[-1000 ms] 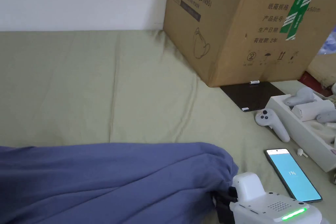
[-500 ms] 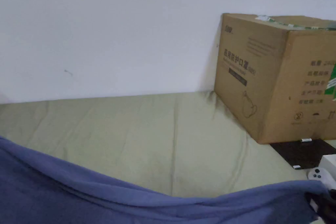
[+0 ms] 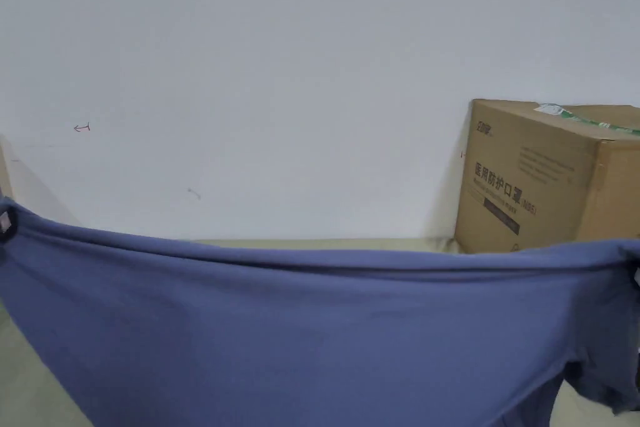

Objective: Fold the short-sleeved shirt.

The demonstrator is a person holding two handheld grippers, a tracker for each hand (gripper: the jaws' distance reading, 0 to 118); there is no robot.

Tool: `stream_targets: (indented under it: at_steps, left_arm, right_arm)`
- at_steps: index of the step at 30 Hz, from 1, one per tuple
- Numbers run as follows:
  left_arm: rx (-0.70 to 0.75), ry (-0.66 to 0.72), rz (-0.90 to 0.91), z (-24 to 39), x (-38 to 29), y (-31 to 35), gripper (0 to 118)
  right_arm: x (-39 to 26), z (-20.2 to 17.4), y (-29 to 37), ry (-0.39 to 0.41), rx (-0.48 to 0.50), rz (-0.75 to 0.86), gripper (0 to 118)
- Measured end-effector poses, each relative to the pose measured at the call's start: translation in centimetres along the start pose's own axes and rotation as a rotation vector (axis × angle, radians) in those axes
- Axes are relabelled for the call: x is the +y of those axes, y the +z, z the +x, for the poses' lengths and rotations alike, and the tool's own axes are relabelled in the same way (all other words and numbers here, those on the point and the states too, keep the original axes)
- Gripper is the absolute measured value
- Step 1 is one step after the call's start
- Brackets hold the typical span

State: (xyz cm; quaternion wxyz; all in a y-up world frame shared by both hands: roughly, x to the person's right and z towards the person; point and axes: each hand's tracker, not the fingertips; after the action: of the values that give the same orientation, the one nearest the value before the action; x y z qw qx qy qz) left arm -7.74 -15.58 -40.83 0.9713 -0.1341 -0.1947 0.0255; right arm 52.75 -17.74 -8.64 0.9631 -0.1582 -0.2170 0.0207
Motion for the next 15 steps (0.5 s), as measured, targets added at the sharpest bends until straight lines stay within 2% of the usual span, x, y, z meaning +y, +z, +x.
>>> stream_targets:
  at_steps: [5, 8, 10, 14, 15]
  left_arm:
    - [0.038, -0.048, 0.060, 2.2, 3.9, -6.4, 5]
    - [0.061, -0.101, 0.137, 3.6, 6.3, -9.1, 5]
    - [0.044, -0.081, 0.163, 4.1, 7.1, -10.3, 5]
    - [0.029, -0.055, 0.126, 4.0, 4.8, -15.1, 5]
    - [0.032, -0.062, 0.100, 4.2, 3.1, -16.2, 5]
  right_arm:
    - [6.0, -0.1, -6.4, -0.110, -0.042, 0.091, 10]
    - [9.4, 0.8, -9.5, -0.088, -0.097, 0.196, 10]
    - [11.1, 1.4, -11.1, -0.101, -0.082, 0.223, 10]
    - [9.3, 1.0, -14.0, -0.019, -0.124, 0.231, 10]
    - [7.8, 1.1, -14.6, -0.026, -0.114, 0.222, 10]
